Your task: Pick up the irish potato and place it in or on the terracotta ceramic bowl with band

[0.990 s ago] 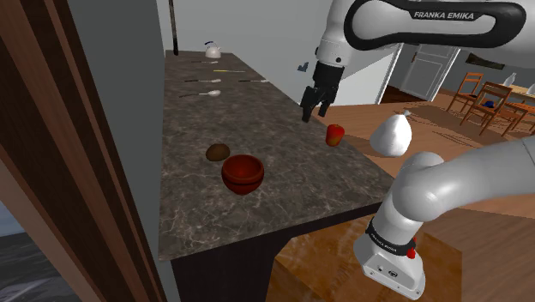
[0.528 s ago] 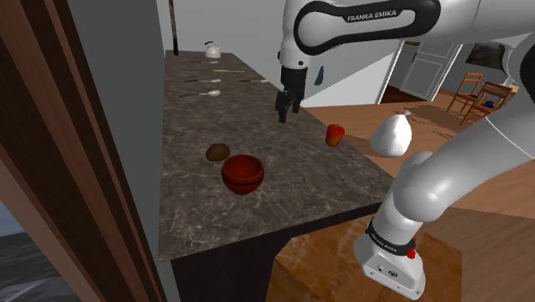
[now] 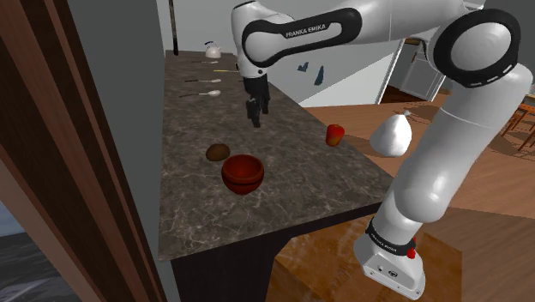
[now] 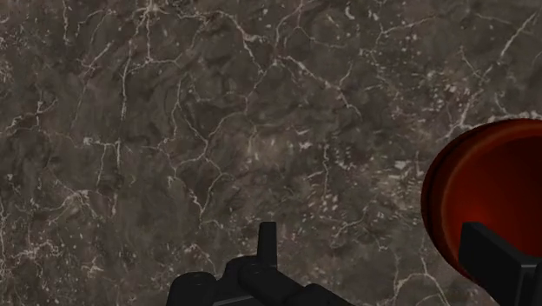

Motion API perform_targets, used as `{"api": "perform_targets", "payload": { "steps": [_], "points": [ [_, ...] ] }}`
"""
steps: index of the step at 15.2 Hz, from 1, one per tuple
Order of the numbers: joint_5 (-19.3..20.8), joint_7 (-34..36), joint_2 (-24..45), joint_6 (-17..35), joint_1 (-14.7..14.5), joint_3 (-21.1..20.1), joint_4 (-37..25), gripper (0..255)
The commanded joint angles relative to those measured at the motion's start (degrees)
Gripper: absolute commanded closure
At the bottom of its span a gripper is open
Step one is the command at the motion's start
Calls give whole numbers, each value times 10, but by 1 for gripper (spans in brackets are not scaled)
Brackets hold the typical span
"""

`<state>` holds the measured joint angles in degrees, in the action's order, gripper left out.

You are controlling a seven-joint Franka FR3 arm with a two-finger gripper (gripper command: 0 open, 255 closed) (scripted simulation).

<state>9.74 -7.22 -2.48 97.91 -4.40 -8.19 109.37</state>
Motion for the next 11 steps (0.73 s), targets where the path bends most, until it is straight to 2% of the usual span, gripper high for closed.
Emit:
{"api": "perform_targets", "payload": {
  "steps": [1,6,11],
  "points": [
    [27,-16,55,-13,-7,-8,-49,0],
    [94,-53,192,-52,-37,-25,-177,0],
    [162,-102,330,-100,-82,-31,-317,0]
  ]
}}
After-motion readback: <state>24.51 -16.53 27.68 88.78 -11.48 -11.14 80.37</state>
